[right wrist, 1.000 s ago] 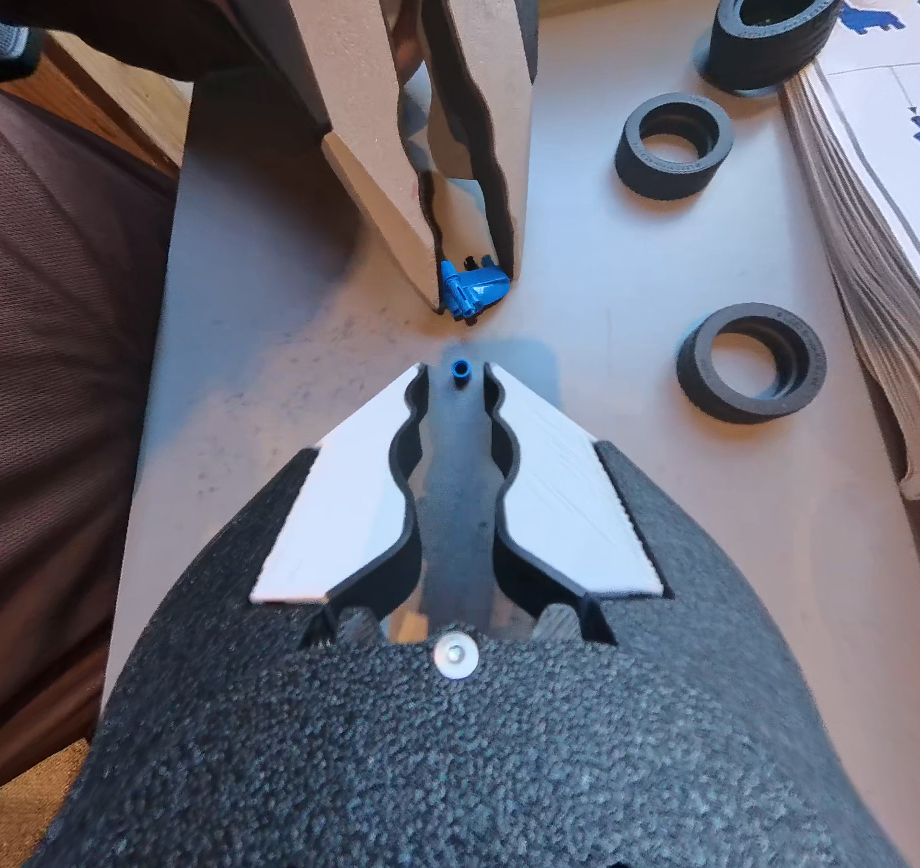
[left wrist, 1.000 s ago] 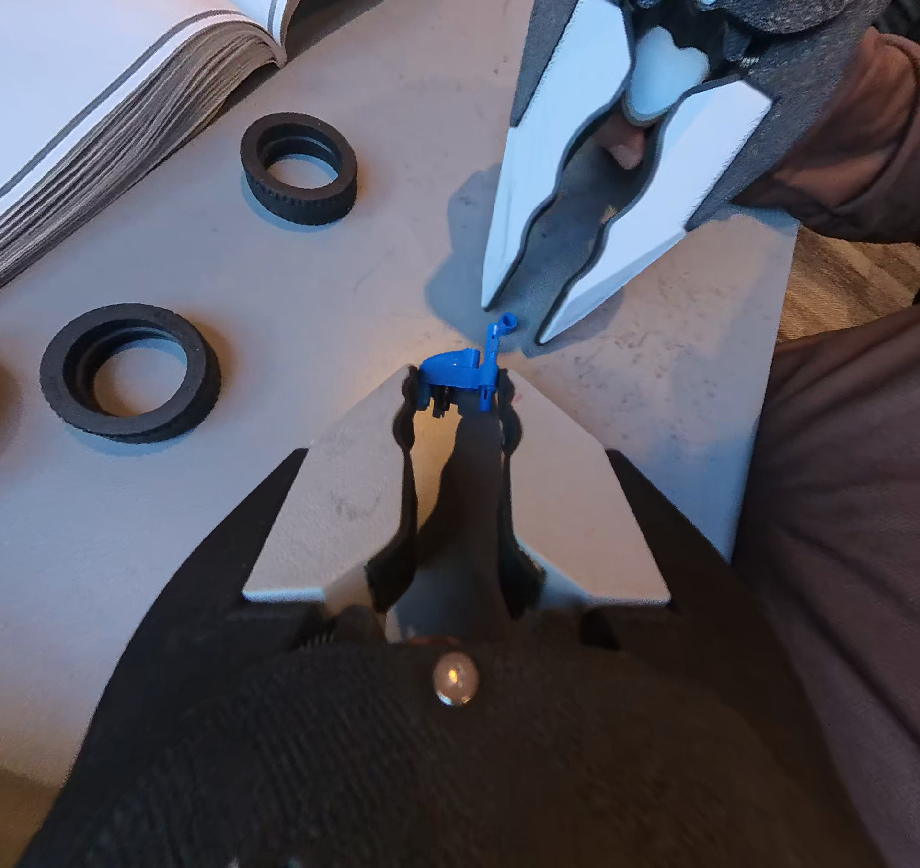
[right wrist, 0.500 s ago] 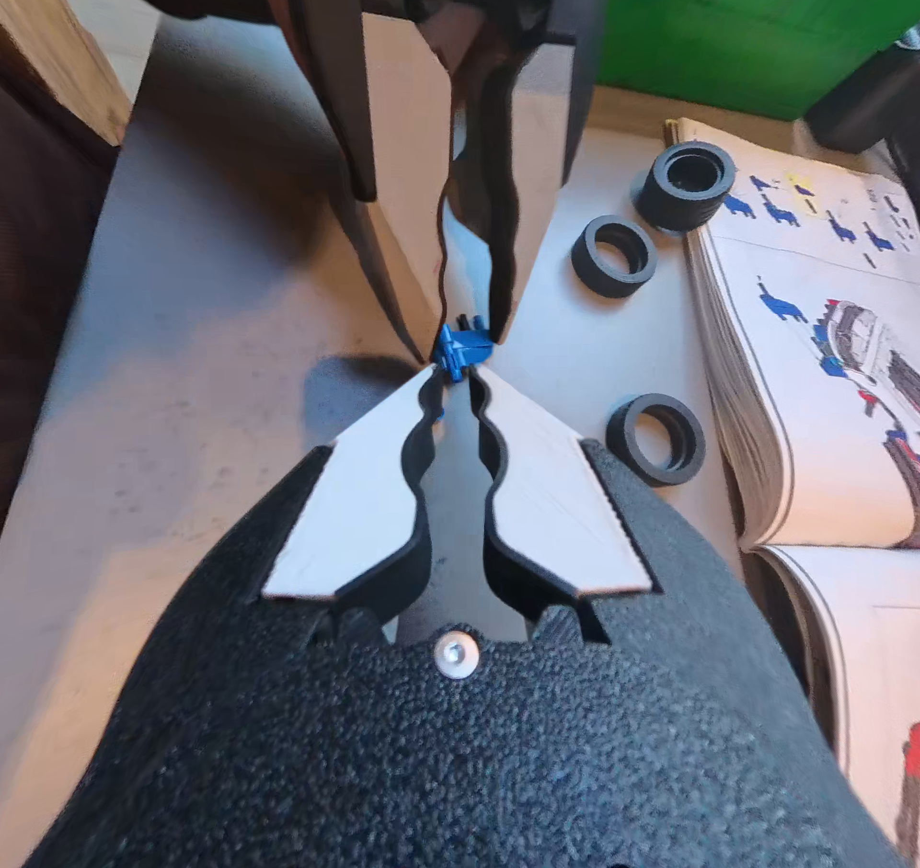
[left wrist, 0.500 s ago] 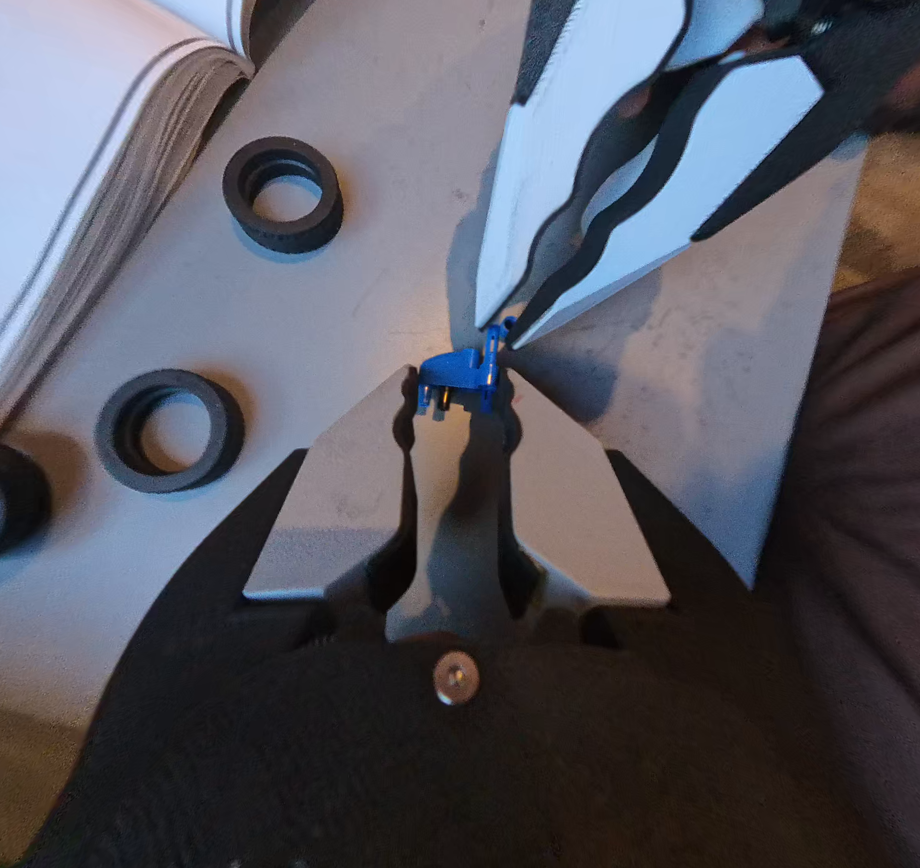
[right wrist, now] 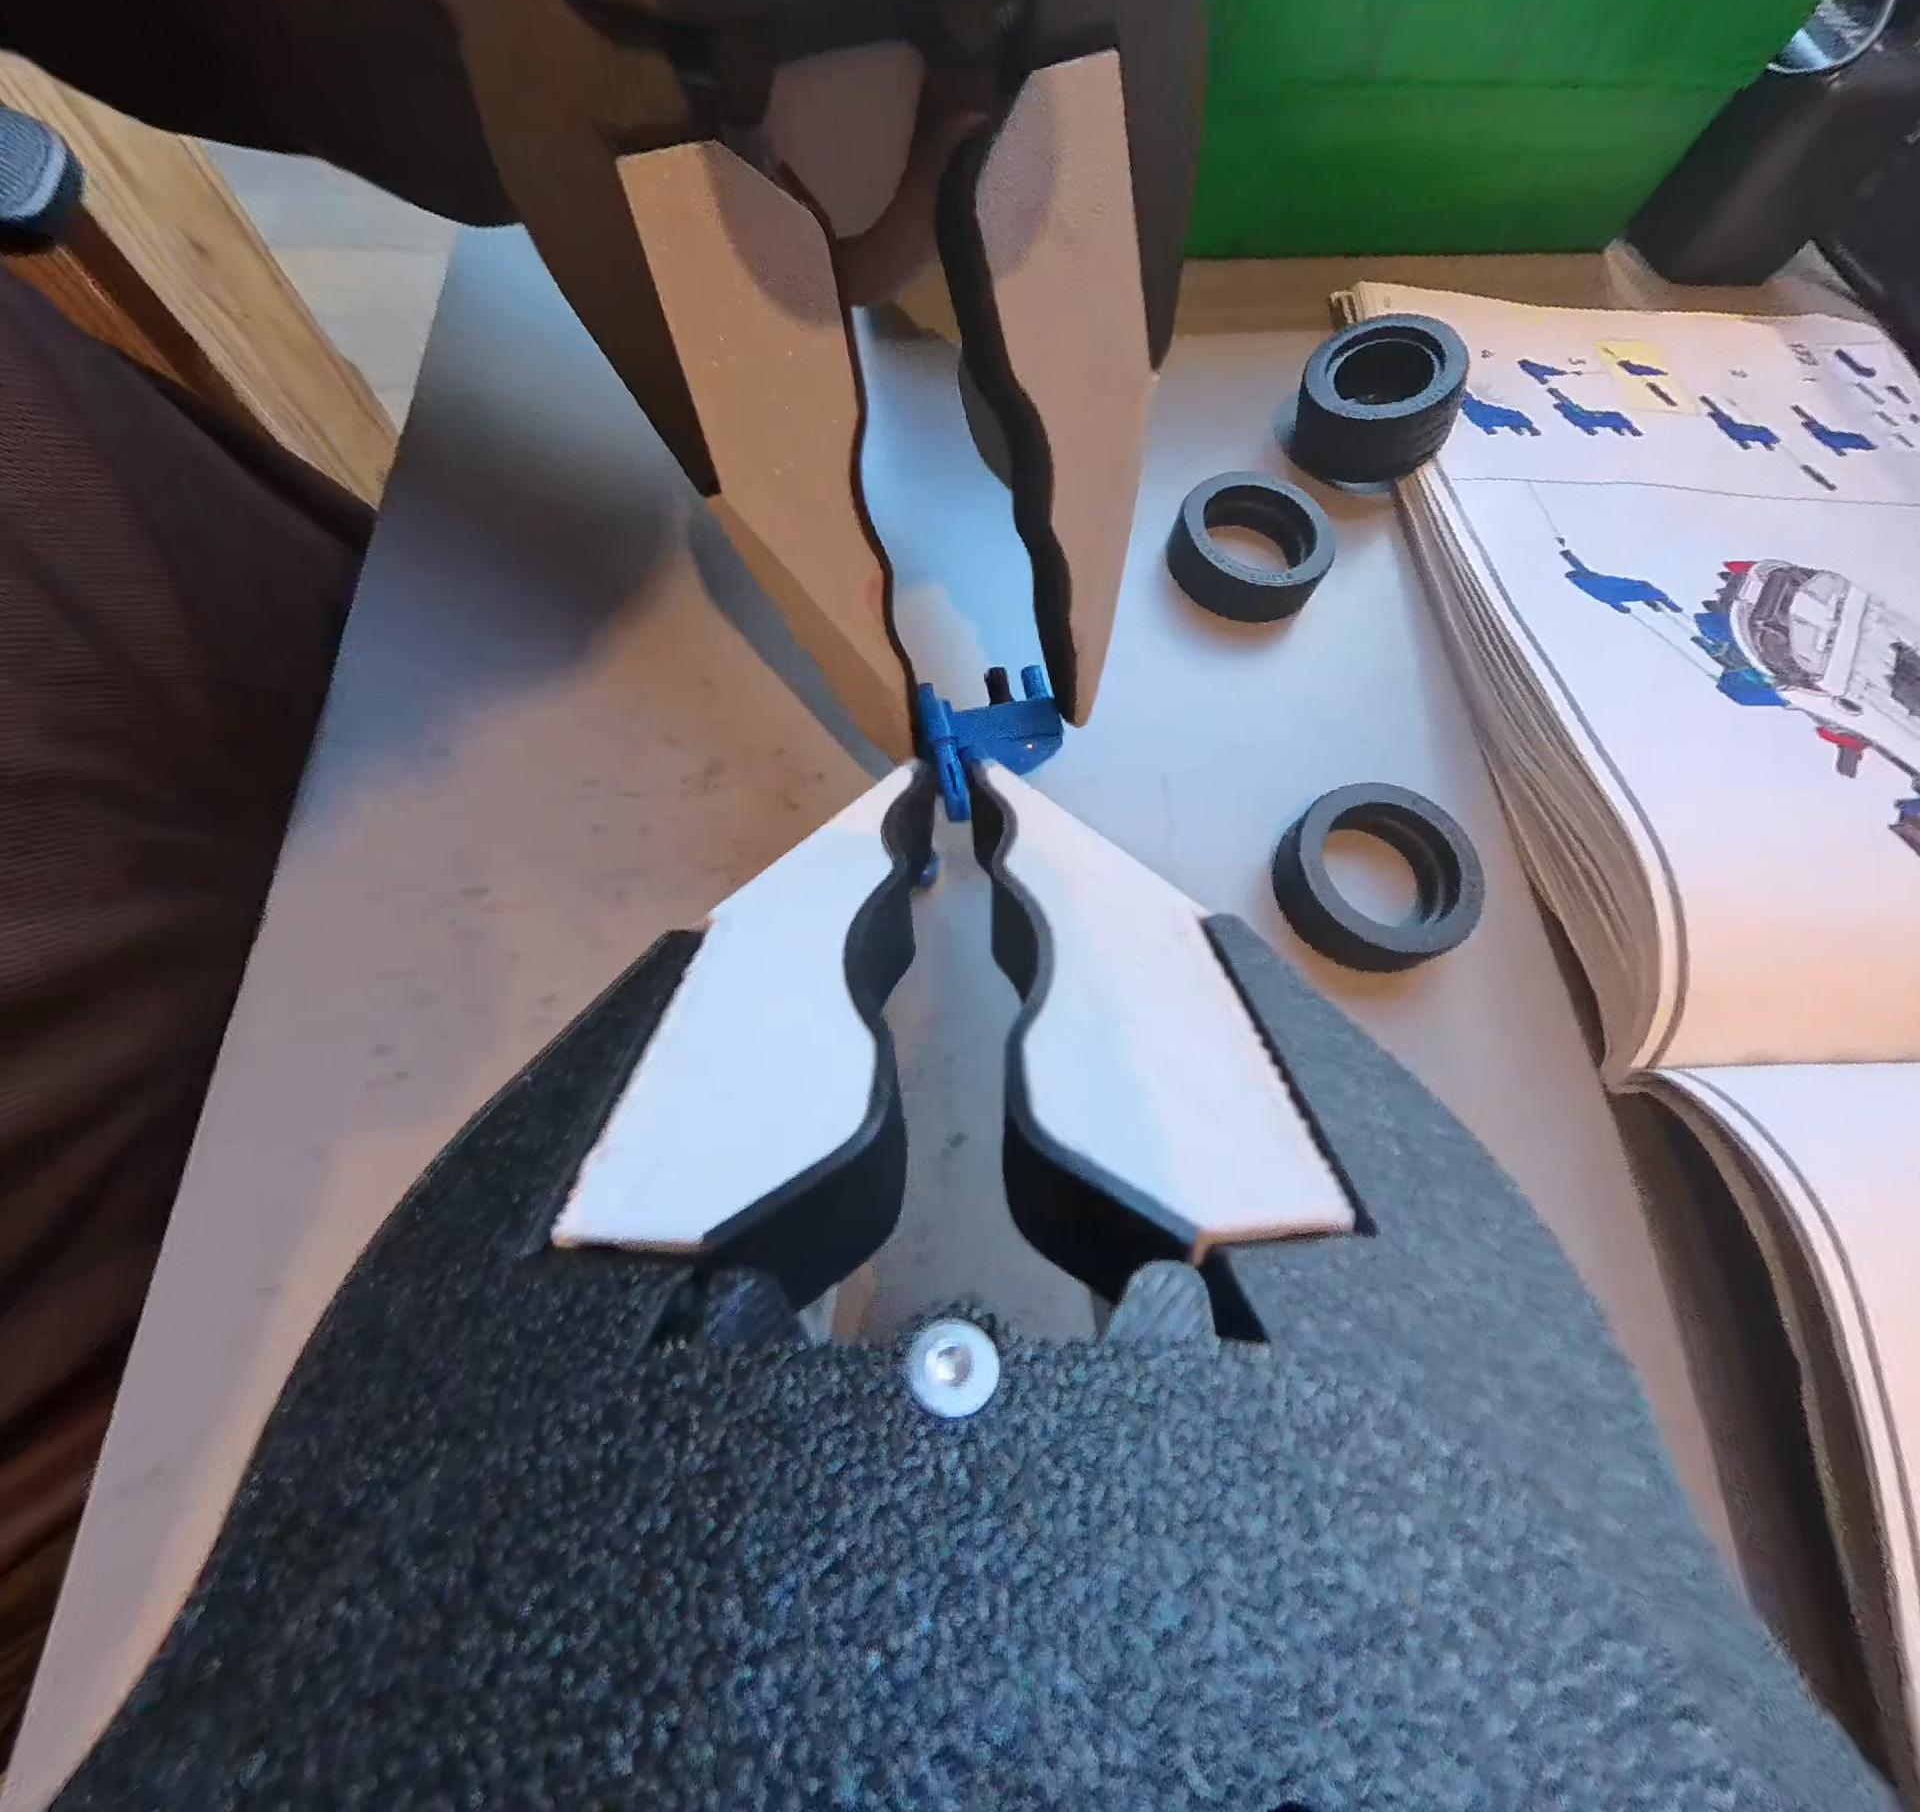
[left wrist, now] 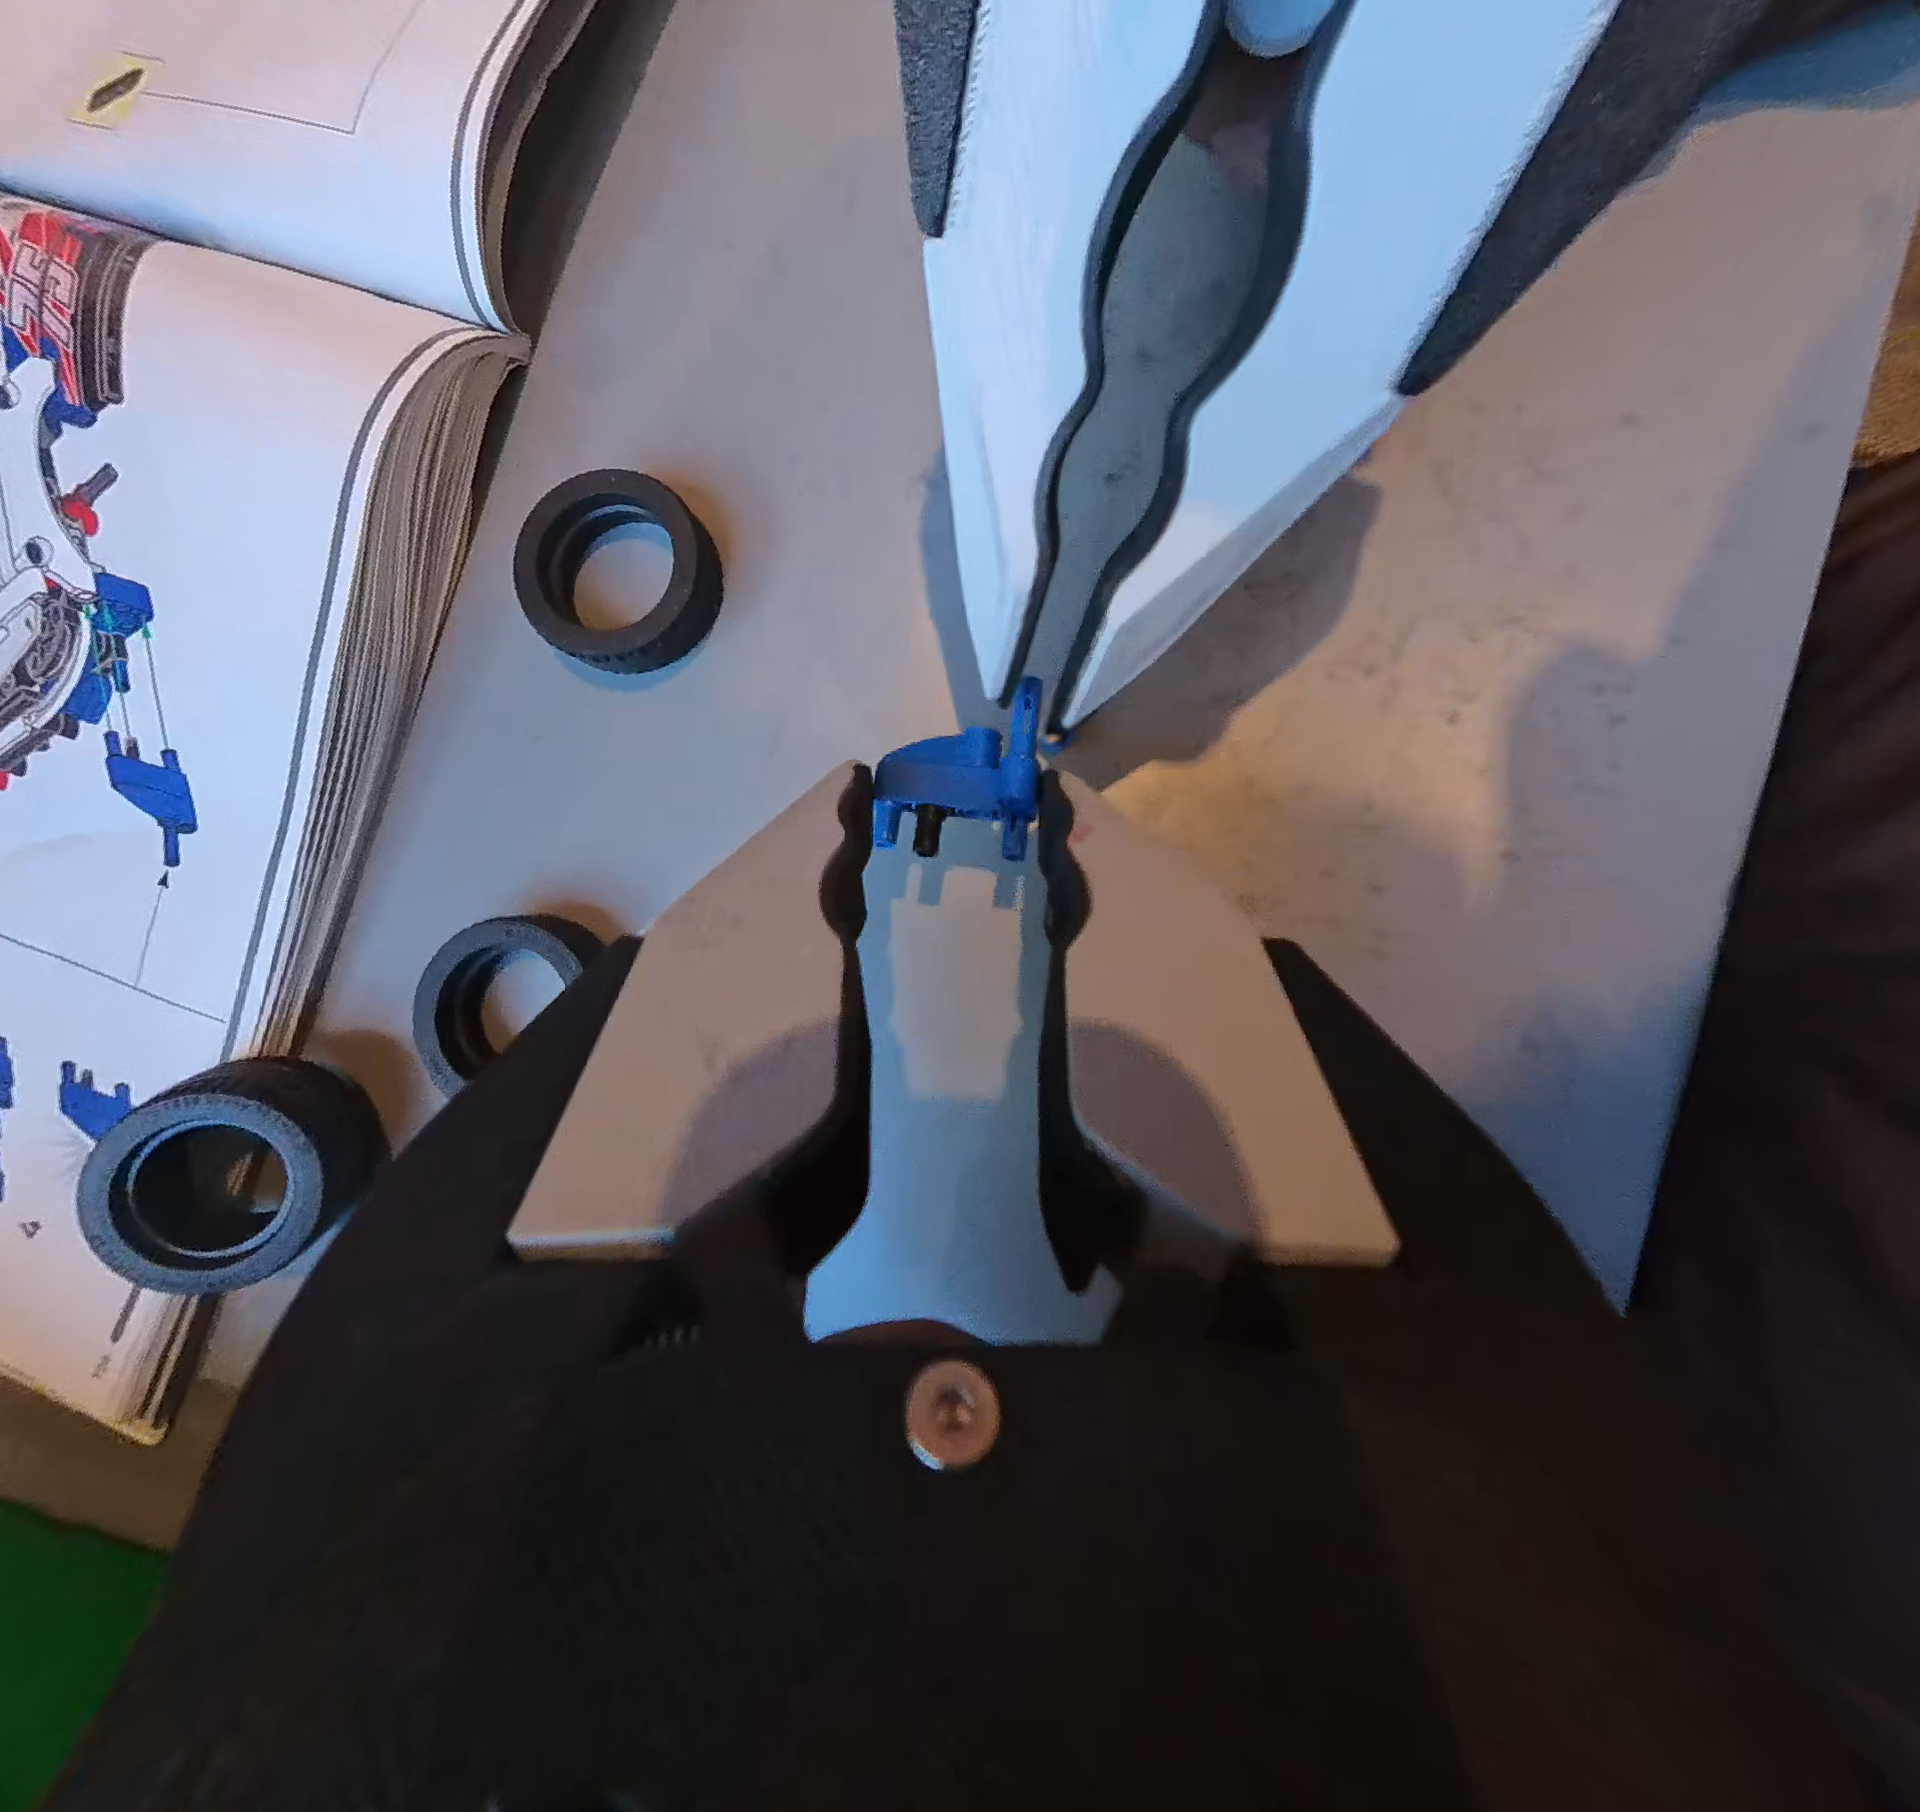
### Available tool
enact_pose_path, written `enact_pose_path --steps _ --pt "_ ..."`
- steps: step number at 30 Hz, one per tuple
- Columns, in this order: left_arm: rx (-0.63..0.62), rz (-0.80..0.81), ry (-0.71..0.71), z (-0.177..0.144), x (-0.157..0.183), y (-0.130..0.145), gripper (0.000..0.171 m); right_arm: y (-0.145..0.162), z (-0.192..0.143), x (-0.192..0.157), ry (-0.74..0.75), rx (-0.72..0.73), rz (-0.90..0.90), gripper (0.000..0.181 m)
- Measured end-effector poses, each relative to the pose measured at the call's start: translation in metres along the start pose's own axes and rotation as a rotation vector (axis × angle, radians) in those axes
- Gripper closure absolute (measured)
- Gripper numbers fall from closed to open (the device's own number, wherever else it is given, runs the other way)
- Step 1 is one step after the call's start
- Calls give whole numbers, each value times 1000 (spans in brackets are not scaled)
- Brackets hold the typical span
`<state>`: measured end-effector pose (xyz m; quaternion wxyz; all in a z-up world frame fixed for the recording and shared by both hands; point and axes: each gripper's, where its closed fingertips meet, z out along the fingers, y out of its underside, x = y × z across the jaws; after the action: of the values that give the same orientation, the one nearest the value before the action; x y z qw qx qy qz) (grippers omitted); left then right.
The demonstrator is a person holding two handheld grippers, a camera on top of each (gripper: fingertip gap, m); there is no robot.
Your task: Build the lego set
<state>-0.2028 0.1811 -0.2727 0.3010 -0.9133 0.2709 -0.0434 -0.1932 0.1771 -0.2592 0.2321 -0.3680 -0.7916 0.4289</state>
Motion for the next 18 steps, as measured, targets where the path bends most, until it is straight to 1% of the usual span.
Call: enact_pose_path --steps 5,10,12,15,16,18 --pt "-25 29 -9 1 1 -1 142 9 5 0 41 -84 -98 172" --pt "-22 43 -12 -1 1 -5 142 8 4 1 55 -82 -105 176" --pt "-3 45 -31 -5 -1 -7 142 6 1 1 42 -50 -69 177" --pt "30 9 -83 -13 -8 -3 126 -6 -12 4 16 56 10 177" --pt "60 -20 -94 -16 -9 -2 123 -11 -17 6 -1 100 51 177" --pt "180 -94 -117 -20 -13 -8 114 -21 -28 9 -38 199 134 177"
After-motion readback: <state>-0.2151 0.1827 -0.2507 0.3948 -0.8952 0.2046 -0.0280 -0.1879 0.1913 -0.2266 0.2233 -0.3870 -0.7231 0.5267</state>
